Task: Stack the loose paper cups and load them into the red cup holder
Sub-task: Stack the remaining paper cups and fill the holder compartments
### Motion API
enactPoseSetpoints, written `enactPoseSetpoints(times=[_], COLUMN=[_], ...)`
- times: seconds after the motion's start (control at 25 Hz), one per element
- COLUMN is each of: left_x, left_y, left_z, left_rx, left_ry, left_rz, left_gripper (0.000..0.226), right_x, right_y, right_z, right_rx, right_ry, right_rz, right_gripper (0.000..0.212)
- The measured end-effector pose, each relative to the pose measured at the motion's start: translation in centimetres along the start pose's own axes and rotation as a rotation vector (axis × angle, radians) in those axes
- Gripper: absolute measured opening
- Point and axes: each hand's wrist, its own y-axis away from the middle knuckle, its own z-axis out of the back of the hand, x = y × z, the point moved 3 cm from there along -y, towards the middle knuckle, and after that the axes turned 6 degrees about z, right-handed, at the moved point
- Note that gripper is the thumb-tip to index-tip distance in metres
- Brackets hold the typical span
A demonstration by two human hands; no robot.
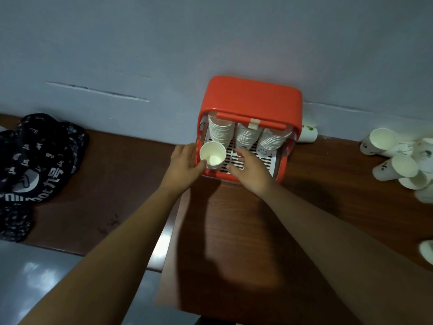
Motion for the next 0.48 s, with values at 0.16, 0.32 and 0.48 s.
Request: enactPoseSetpoints(times=[0.16,0.32,0.48], left_x=[-3.2,-9.4,-17.8], left_y=[2.9,5.9,8.4], left_z=[-0.2,-2.8,-8.2], left_rx=[-0.032,0.003,0.068], left_ry=[-0.035,-0.023,-0.063], left_rz=[-0.024,-0.044,-0.071], left_gripper=[0.047,0.04,0.035], right_x=[-2.4,-4.8,-9.3], right_y=[4.8,10.6,17.4], right_z=[4.6,12.3,21.7], right_rx=[-0.037,-0.103,-0.199], right_ry=[0.085,0.141,0.171], right_rz=[-0.058,-0.136,-0.191], right_gripper=[0.058,0.053,0.054])
